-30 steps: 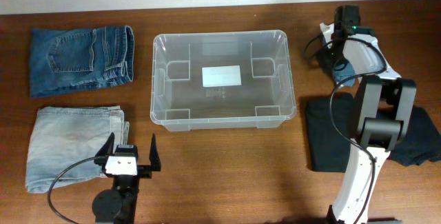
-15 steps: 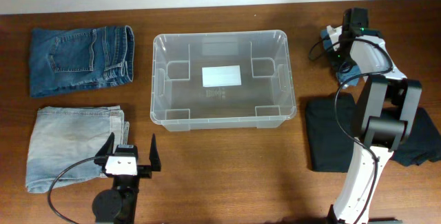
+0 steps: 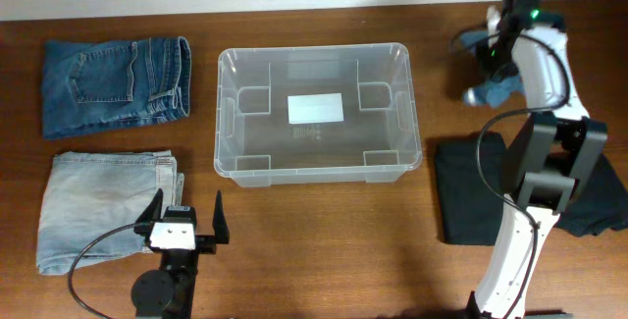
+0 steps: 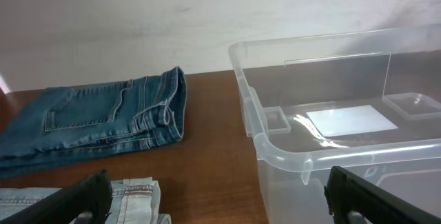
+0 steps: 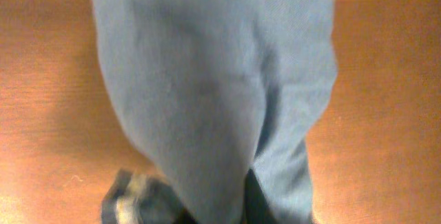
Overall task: Pack container
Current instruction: 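Lift the blue-grey garment and carry it over the clear bin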
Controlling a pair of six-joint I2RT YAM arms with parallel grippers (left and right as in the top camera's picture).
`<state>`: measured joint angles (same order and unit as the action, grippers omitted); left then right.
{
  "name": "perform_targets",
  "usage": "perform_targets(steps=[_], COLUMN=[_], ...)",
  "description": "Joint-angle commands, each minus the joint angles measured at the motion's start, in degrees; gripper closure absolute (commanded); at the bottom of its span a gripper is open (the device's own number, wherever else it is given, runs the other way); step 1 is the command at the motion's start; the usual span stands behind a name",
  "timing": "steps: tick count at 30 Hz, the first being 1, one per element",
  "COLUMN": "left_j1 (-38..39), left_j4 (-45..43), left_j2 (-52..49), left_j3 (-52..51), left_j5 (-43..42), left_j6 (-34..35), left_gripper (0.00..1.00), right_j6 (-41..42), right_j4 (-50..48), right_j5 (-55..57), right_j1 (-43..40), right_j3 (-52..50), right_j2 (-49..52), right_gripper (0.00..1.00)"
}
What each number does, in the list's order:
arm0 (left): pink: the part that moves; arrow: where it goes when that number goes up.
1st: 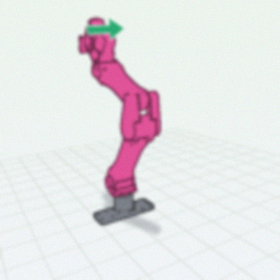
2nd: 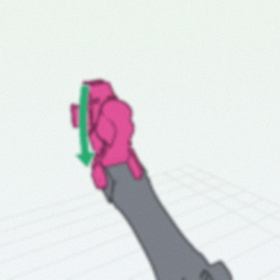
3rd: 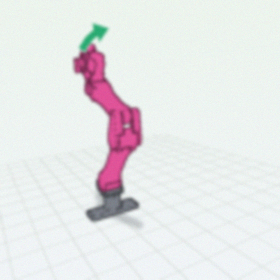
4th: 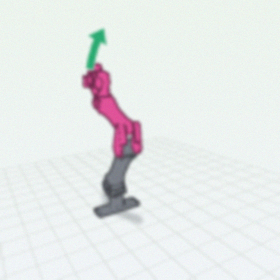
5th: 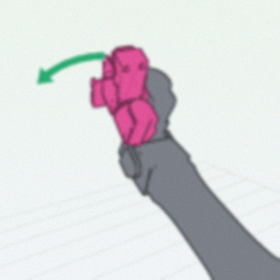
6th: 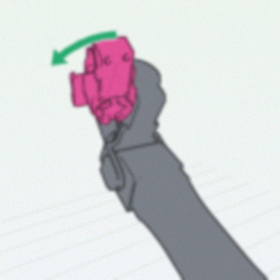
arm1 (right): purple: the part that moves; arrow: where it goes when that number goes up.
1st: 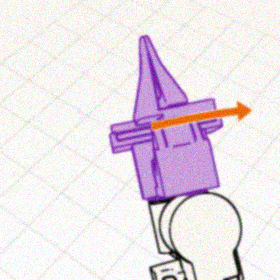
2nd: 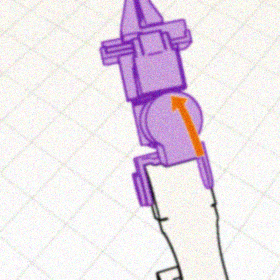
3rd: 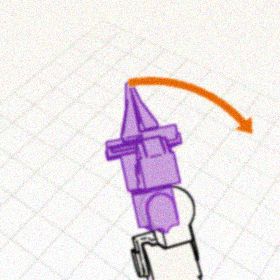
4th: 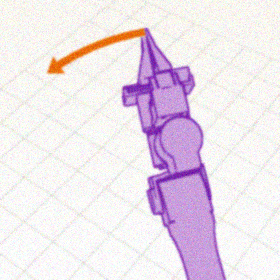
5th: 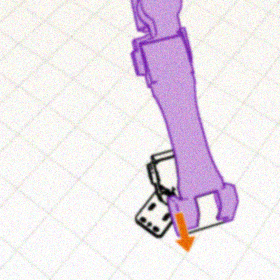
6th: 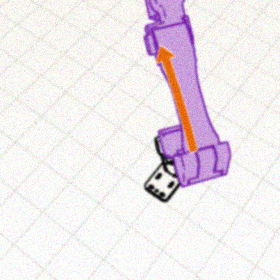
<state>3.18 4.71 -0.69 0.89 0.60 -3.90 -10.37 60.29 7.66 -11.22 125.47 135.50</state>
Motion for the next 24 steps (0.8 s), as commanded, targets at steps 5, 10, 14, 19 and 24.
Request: perform_targets(steps=[5,10,14,19,24], left_j1=[-0.3,-0.3,-0.3,-0.3,-0.3], left_j4=[0.0,0.0,0.0,0.0,0.0], left_j2=[0.4,0.4,0.4,0.4,0.4], left_j3=[-0.4,-0.4,-0.4,-0.4,-0.4], left_j5=[-0.4,-0.4,-0.4,-0.4,-0.4], left_j6=[-0.7,-0.7,-0.7,-0.7,-0.7], left_gripper=[0.01,0.01,0.01,0.01,0.01], right_j6=[11.8,15.2,18.9,21.6,24.8], right_j4=[20.2,30.3,36.3,37.0,37.0], right_j5=[-15.2,-15.2,-15.0,-14.3,-2.2], right_j1=[1.3,5.0,9.3,17.4,27.2], right_j3=[28.9,41.8,50.4,53.9,53.2], right_j2=[-1.5,-2.2,-3.6,-6.3,-6.9], right_gripper=[0.96,0.96,0.96,0.96,0.96])
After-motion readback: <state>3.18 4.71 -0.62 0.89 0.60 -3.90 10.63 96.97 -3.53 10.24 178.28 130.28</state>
